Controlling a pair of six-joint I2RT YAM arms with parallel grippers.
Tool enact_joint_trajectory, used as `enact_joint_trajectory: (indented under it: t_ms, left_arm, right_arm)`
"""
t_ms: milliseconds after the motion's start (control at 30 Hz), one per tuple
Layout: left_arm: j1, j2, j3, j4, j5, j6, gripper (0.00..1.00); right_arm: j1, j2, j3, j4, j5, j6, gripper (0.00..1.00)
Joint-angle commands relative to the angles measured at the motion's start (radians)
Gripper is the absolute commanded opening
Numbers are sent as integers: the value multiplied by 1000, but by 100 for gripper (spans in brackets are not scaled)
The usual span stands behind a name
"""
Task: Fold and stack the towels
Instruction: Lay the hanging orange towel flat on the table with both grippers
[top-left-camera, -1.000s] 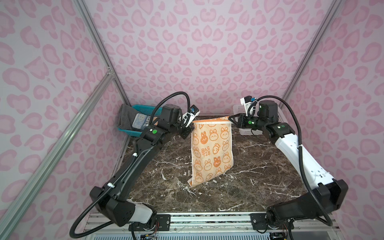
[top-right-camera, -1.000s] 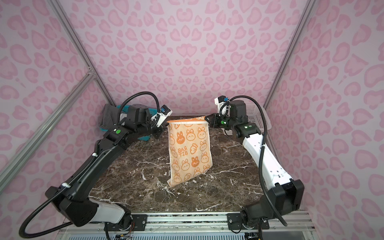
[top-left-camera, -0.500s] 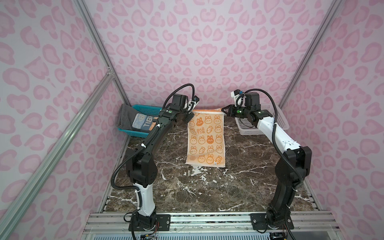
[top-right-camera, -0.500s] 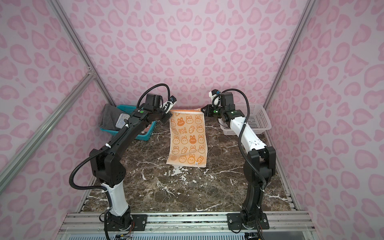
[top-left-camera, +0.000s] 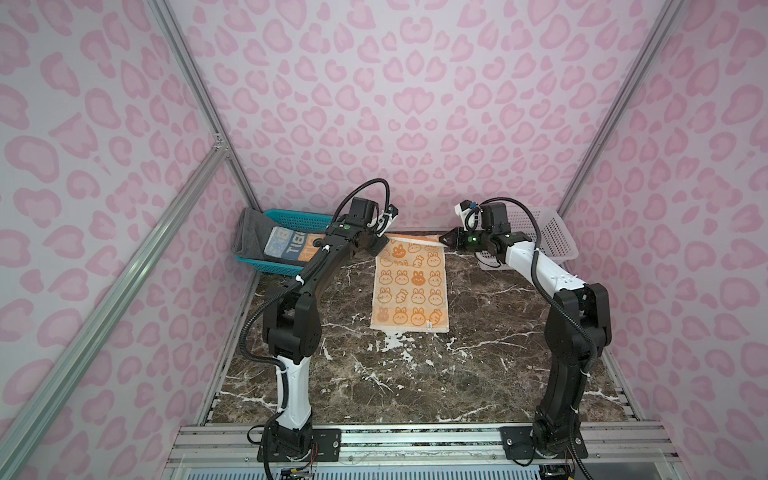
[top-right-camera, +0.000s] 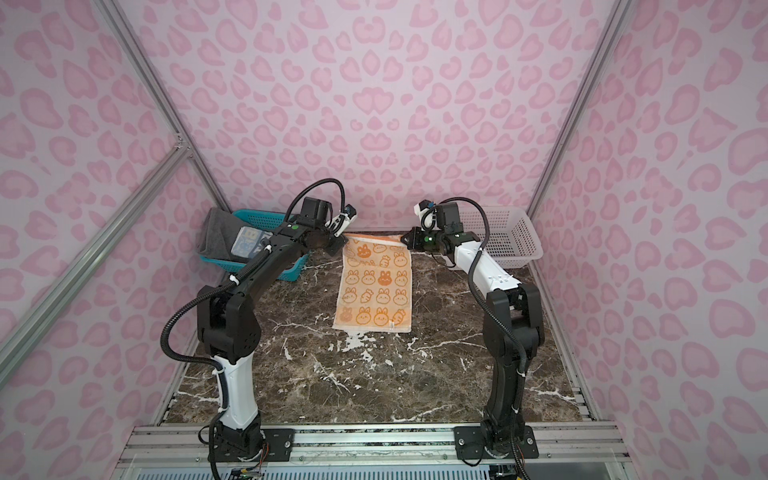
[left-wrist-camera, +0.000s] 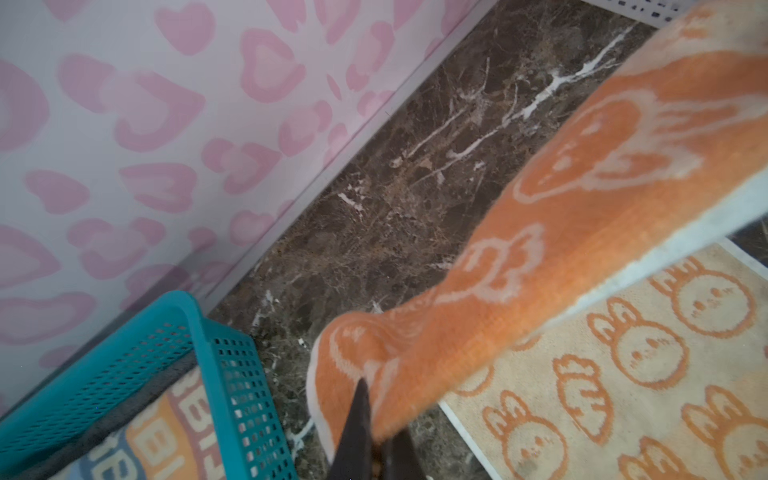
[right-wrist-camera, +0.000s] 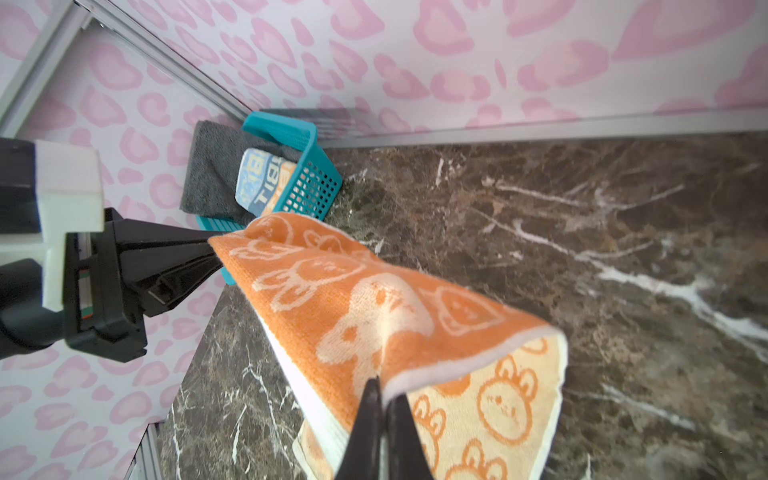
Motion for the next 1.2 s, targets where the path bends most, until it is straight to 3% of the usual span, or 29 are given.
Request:
enact_joint_trajectory:
  t_ms: [0, 267, 667, 1167]
  left_arm:
    - [8, -62, -68, -24, -19, -72, 3]
    - [-1, -113, -188, -108, 53, -149, 3]
    - [-41, -208, -390, -92, 91, -196, 3]
    - [-110, -222, -499, -115, 53, -231, 3]
  right_arm:
    - [-3, -39, -71, -3, 40, 0, 0]
    - [24, -111, -209, -59, 40, 25, 0]
    - [56, -177, -376, -64, 80, 58, 0]
    - [107, -219, -487, -116, 158, 38, 0]
